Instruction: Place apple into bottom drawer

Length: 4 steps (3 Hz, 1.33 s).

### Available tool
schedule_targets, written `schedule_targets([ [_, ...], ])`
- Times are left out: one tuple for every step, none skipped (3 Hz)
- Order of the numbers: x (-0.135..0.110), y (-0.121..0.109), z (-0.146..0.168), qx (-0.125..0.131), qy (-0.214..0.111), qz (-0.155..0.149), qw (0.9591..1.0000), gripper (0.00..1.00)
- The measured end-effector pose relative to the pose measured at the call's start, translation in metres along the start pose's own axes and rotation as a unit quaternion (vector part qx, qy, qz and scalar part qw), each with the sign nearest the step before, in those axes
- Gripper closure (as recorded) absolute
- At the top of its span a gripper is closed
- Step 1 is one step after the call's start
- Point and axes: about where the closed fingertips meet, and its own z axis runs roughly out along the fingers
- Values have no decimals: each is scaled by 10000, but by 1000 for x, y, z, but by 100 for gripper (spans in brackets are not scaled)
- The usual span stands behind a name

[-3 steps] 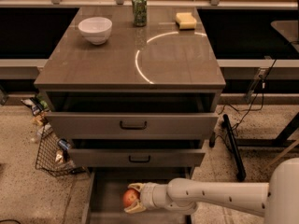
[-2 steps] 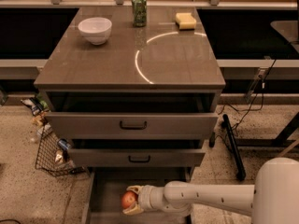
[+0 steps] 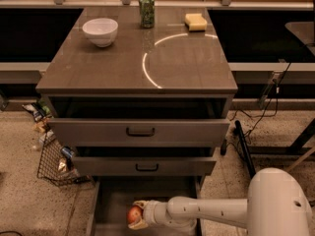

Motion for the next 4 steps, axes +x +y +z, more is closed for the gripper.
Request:
schedule_targets([
  [13, -7, 23, 57, 58, 53, 10000, 100],
  [20, -11, 33, 104, 94, 105, 9998, 100],
  [28, -11, 43, 114, 146, 171, 9997, 100],
  [36, -7, 52, 66, 114, 221, 9997, 82],
])
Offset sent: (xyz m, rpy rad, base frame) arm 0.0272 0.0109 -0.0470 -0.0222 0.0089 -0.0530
